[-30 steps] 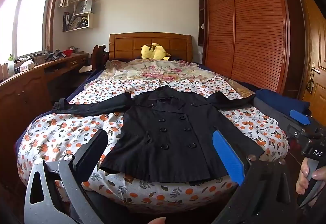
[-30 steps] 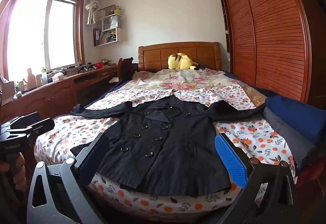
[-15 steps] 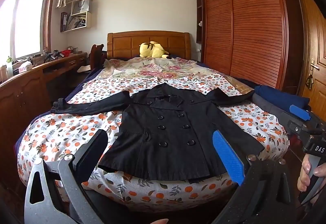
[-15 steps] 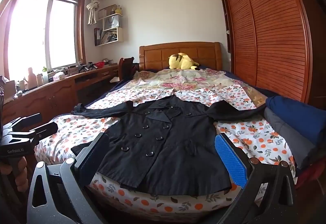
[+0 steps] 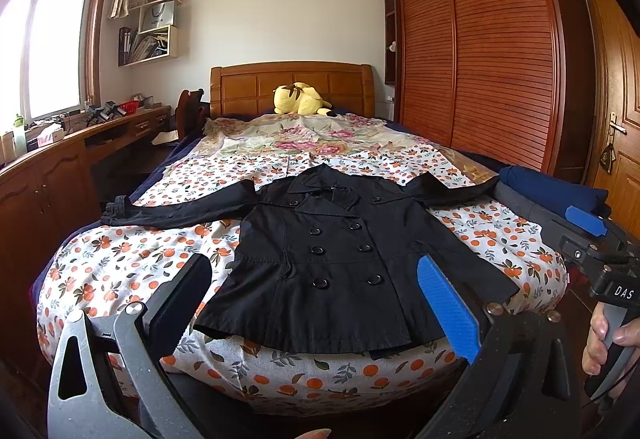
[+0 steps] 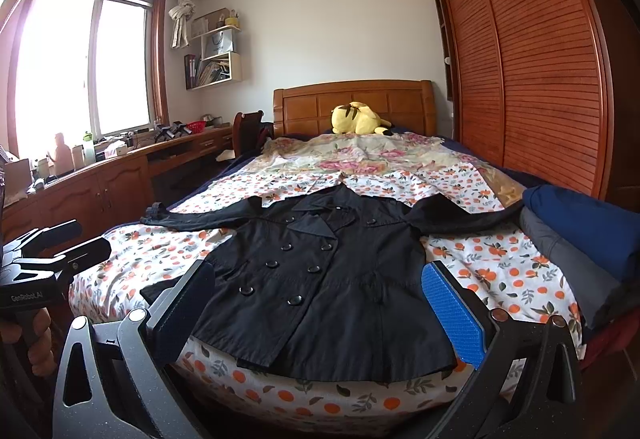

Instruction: Fold large clothes

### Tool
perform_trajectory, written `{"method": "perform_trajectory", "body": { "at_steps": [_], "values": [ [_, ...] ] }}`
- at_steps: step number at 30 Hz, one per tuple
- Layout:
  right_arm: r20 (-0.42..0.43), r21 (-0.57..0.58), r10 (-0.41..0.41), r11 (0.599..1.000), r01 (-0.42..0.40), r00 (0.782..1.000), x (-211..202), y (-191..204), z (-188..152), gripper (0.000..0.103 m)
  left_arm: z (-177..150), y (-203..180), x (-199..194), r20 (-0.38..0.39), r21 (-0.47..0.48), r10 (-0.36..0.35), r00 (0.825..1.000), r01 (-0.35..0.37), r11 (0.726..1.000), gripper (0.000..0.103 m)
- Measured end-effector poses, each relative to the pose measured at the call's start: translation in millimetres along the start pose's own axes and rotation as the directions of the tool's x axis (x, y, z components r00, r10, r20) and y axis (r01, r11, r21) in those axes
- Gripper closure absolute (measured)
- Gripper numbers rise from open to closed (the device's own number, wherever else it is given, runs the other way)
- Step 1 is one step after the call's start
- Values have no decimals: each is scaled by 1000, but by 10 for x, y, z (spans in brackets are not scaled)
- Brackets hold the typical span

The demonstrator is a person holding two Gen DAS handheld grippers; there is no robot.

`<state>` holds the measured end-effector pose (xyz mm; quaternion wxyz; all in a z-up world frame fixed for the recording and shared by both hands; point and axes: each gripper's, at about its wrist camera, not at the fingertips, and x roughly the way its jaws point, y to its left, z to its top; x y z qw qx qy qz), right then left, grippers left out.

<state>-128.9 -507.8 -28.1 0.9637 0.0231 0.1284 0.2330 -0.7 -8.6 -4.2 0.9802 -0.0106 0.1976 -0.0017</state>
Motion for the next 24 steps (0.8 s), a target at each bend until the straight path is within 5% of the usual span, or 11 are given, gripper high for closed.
{"method": "perform_trajectory", "body": {
  "at_steps": [24],
  "values": [
    [0,-6,-1,1000,1,1000,4,17,-15,0,20,24,-50,3,4,5,1000,-5,1000,0]
  ]
}}
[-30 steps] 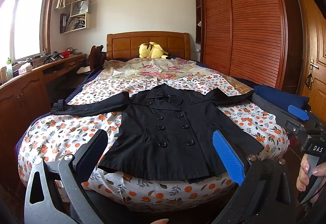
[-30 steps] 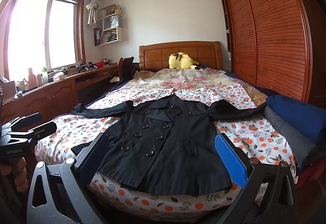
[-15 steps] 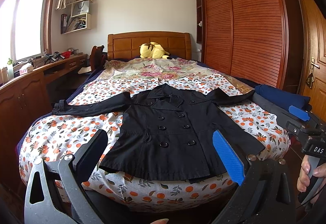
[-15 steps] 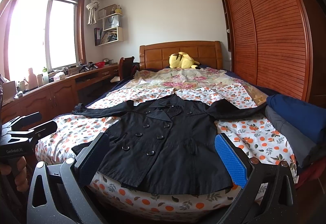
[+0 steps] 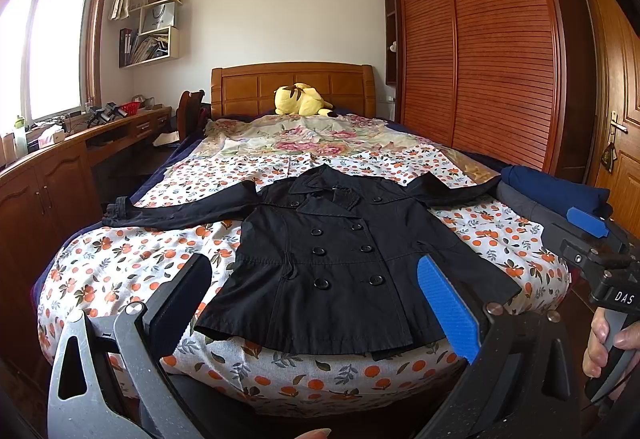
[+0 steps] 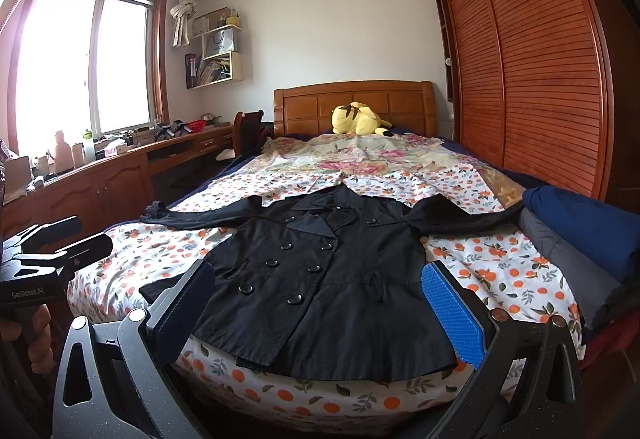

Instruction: Fold large clothes

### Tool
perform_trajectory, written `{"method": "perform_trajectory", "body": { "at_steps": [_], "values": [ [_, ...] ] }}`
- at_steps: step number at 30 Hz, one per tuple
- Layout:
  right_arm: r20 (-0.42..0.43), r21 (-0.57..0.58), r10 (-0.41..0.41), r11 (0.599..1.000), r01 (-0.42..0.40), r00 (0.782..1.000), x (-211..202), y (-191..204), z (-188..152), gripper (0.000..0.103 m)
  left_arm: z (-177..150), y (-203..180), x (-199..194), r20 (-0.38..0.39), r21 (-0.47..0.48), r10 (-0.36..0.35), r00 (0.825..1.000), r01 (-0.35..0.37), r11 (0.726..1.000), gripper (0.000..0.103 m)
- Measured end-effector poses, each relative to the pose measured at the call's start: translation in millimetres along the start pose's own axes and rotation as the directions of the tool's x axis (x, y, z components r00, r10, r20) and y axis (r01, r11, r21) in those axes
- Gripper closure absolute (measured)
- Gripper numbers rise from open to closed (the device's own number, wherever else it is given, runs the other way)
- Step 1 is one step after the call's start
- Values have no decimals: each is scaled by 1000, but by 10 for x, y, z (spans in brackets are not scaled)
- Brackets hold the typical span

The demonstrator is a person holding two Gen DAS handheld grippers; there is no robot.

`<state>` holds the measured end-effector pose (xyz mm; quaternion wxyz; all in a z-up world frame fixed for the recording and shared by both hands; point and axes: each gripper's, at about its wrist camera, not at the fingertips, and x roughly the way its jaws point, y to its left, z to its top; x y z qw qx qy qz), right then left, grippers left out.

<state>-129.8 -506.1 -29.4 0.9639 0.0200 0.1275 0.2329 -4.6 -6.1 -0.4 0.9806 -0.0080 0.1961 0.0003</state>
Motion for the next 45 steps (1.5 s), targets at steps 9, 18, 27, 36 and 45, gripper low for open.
{"method": "perform_trajectory", "body": {
  "at_steps": [9,18,27,36,45],
  "values": [
    [-2,5,3,1000,-3,1000,0,-14,3,0,-7,-5,28,-1,-2,0,1000,0,1000,0],
    [-1,6,3,1000,-3,1000,1,-18,5,0,11,-11,21,0,0,-7,1000,7,1000,0],
    [-1,7,3,1000,-3,1000,0,-16,6,0,19,-44,0,6,6,-7,1000,7,1000,0],
    [-12,11,5,1000,-5,1000,33,-28,-10,0,-3,-32,30,-1,2,-3,1000,3,1000,0],
    [-41,17,39,999,-38,998,279,-23,8,0,-192,59,324,-67,11,50,996,-49,999,0]
  ]
}}
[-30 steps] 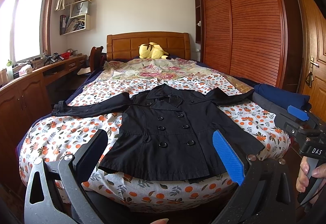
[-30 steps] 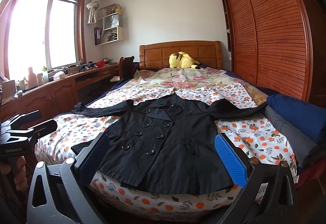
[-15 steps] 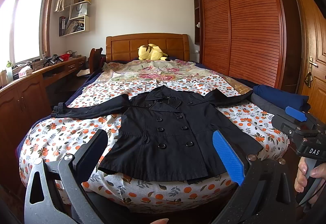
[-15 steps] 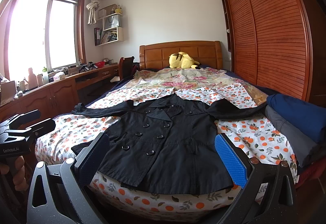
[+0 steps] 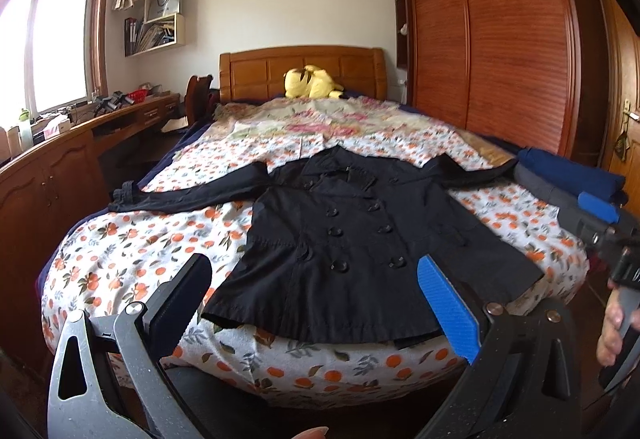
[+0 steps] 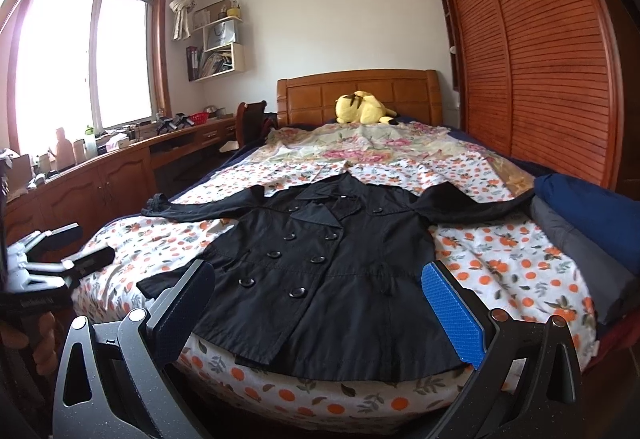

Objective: Fold large clothes
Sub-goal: 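Move the left tool to the coat sleeve cuff and close on it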

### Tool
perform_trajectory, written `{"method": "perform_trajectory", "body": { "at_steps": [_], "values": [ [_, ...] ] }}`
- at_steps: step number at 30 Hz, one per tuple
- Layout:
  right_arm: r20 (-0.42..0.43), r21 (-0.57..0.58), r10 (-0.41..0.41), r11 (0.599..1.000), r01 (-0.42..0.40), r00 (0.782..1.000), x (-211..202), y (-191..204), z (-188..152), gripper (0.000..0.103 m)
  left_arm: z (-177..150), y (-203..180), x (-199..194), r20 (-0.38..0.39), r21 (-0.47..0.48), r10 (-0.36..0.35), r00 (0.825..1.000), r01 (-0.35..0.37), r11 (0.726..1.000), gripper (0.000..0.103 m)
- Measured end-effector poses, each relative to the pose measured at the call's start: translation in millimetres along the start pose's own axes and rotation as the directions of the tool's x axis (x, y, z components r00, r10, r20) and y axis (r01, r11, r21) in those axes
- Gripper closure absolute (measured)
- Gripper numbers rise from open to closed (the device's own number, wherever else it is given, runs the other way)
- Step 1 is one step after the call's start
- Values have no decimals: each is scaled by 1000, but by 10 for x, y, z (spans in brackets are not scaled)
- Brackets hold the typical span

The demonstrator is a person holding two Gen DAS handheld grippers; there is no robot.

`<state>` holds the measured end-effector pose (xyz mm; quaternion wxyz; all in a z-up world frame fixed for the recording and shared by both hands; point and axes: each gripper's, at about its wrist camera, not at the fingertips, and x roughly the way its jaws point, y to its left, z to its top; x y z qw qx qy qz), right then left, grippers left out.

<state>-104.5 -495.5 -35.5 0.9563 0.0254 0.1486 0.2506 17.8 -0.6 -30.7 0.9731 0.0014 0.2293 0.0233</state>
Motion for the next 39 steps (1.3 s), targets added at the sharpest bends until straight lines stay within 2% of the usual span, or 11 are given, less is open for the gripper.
{"method": "perform_trajectory", "body": {
  "at_steps": [8,14,24,30,33,36,39],
  "values": [
    [-48,-22,25,999,-26,999,431,53,48,0,-232,150,375,-84,-30,8,996,-11,999,0],
    [-79,-49,42,998,-46,996,695,75,62,0,-370,349,634,-123,-95,10,992,-22,995,0],
    [-102,-102,56,993,-67,993,1242,144,57,0,-463,689,1076,-186,-65,79,979,-93,994,0],
    [-148,-127,60,989,-80,987,1567,153,58,0,-448,956,1349,-199,-62,86,976,-100,993,0],
    [-168,-153,55,985,-81,984,1685,164,71,0,-475,1131,1482,-213,-89,63,975,-84,992,0],
    [-185,-173,50,982,-82,982,1813,194,93,0,-514,1336,1620,-264,-123,-1,965,-32,992,0],
    [-194,-181,58,979,-94,979,1894,210,138,0,-539,1537,1714,-291,-116,11,957,-47,992,0]
  ]
}}
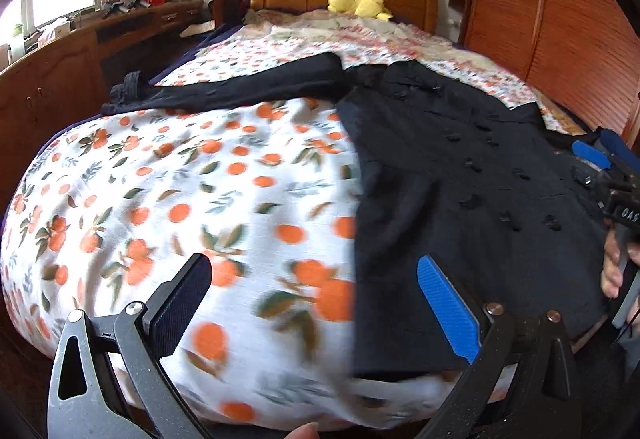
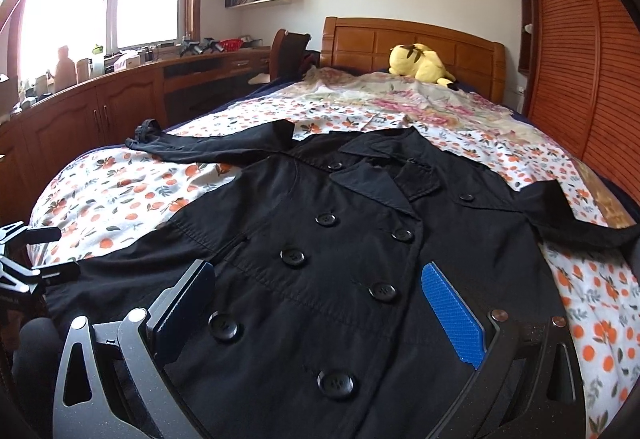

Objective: Fold large clothes
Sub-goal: 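Move the left tool to the coat sleeve cuff and close on it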

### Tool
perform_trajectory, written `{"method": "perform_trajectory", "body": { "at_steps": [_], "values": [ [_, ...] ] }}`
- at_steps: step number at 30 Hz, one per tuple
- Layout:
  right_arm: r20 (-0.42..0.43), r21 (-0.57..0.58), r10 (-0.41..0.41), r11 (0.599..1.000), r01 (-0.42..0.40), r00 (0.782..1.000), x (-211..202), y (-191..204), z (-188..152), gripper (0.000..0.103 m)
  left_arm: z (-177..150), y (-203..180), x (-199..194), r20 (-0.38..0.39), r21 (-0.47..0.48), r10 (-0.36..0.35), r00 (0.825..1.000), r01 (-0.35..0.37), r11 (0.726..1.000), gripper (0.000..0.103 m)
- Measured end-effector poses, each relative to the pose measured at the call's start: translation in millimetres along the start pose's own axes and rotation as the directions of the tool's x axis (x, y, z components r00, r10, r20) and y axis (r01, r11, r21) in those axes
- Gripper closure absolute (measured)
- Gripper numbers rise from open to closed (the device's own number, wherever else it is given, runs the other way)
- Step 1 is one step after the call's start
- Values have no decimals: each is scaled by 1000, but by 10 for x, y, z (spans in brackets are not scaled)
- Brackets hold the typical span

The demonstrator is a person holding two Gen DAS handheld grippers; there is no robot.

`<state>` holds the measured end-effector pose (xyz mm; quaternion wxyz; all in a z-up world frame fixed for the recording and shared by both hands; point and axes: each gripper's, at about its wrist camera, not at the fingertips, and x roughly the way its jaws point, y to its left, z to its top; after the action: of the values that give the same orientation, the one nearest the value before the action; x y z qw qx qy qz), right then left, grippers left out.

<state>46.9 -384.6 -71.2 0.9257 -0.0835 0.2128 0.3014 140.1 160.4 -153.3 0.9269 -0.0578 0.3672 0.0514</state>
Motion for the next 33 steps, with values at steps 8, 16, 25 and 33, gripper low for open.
{"method": "perform_trajectory", "body": {
  "at_steps": [8,16,25,33],
  "values": [
    [-14,-37,43,998,-44,999,332,19,56,0,358,565,393,-32,-38,46,998,-47,998,0],
    [-53,-5,82,997,-82,995,365,-85,-39,0,839,955,953,-56,-71,116,992,-120,990,13],
    [-56,26,98,995,-97,994,465,-111,-17,0,1495,1259,1393,-49,-179,120,992,-127,976,33],
    [-51,44,117,992,-115,992,496,-125,-10,0,1669,1562,1938,-113,-312,166,980,-193,930,36]
  ]
}}
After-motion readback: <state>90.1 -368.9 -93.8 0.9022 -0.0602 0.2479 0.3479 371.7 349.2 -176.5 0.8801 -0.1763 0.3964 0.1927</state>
